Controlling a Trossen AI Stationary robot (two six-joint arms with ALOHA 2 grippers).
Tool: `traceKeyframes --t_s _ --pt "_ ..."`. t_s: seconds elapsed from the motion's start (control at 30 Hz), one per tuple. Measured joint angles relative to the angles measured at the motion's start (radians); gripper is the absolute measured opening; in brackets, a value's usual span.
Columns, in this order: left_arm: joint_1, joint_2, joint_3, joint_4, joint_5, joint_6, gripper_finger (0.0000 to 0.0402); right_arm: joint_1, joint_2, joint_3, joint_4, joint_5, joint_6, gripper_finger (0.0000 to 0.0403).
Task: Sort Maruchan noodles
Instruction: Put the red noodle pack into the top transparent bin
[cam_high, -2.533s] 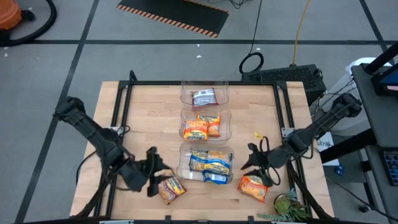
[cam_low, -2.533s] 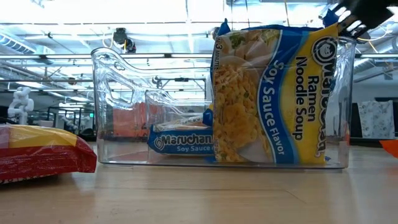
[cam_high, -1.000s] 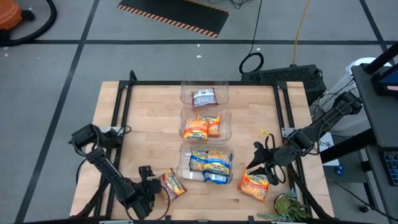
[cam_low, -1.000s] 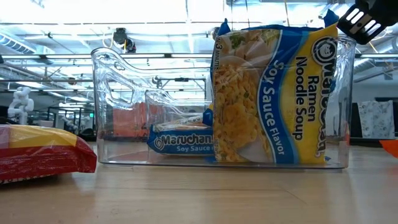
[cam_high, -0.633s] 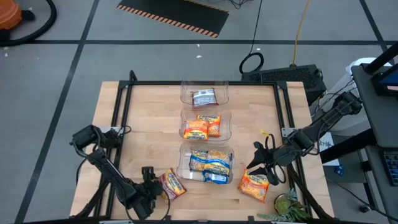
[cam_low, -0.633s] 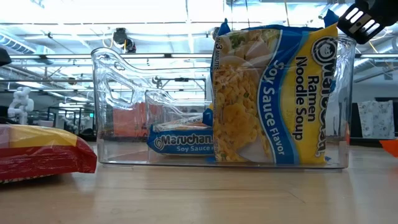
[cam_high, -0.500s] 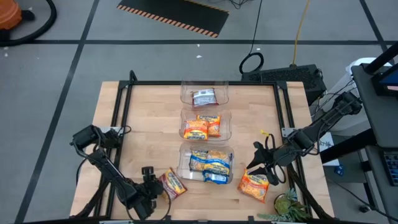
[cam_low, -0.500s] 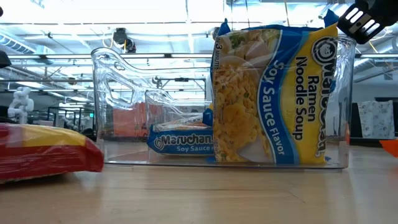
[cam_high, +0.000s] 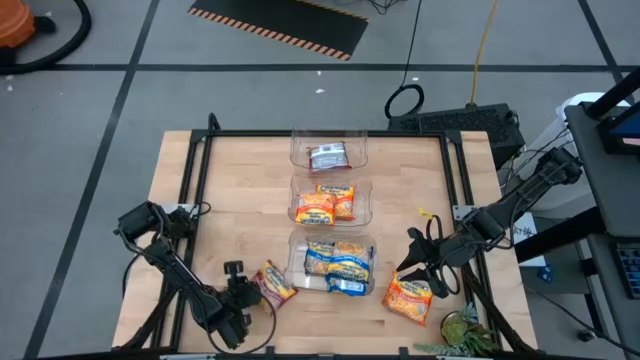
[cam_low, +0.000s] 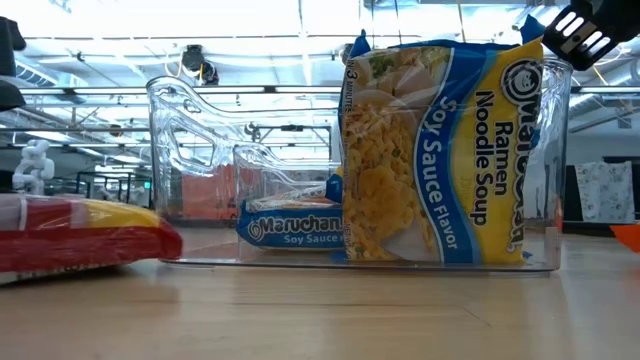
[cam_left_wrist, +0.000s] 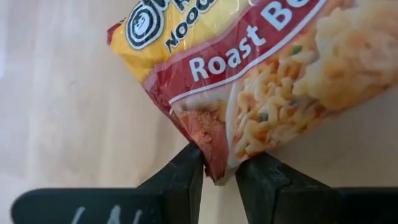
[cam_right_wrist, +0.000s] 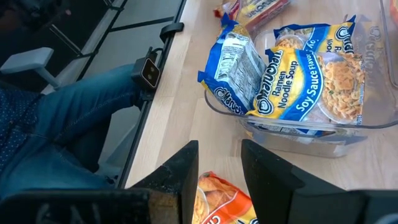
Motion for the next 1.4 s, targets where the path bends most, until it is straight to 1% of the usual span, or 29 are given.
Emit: traceKeyframes --t_s 0.13,0.27,0.43,0.57,0.7,0.93,1.07,1.17,1.23,1.3,1.4 --pt "0.01 0.0 0.0 -0.071 -0.004 -0.014 0.009 0.0 0.0 0.0 0.0 0.0 -0.001 0.0116" --pt "0.023 0.0 0.0 -0.105 -0.025 -0.014 0.009 0.0 0.0 0.0 0.0 0.0 -0.004 0.0116" --pt "0.031 0.0 0.001 -0.125 -0.072 -0.014 0.009 0.0 0.0 0.0 0.0 0.0 -0.02 0.0116" --pt "0.034 -0.001 0.002 -0.125 -0.082 -0.009 0.0089 0.0 0.0 0.0 0.0 0.0 -0.022 0.0116" --pt "0.034 -0.002 0.002 -0.124 -0.083 -0.007 0.007 0.0 0.0 0.0 0.0 0.0 -0.022 0.0116" --pt "0.034 -0.002 0.003 -0.123 -0.083 -0.014 0.0013 0.0 0.0 0.0 0.0 0.0 -0.022 0.0116" --pt "0.034 -0.017 0.004 -0.14 -0.083 -0.034 0.0005 0.0 0.0 0.0 0.0 0.0 -0.022 0.0116" --pt "0.04 -0.042 0.033 -0.224 -0.083 -0.066 0.0004 0.0 0.0 0.0 0.0 0.0 -0.025 0.0116" --pt "0.042 -0.066 0.068 -0.338 -0.089 -0.096 0.0003 0.0 -0.001 0.0 0.0 0.0 -0.028 0.0116" --pt "0.043 -0.092 0.11 -0.463 -0.114 -0.134 0.0003 0.0 -0.002 0.0 0.0 0.0 -0.044 0.0116" --pt "0.047 -0.137 0.168 -0.642 -0.179 -0.194 0.0002 0.0 -0.005 0.0 0.0 0.0 -0.069 0.0116"
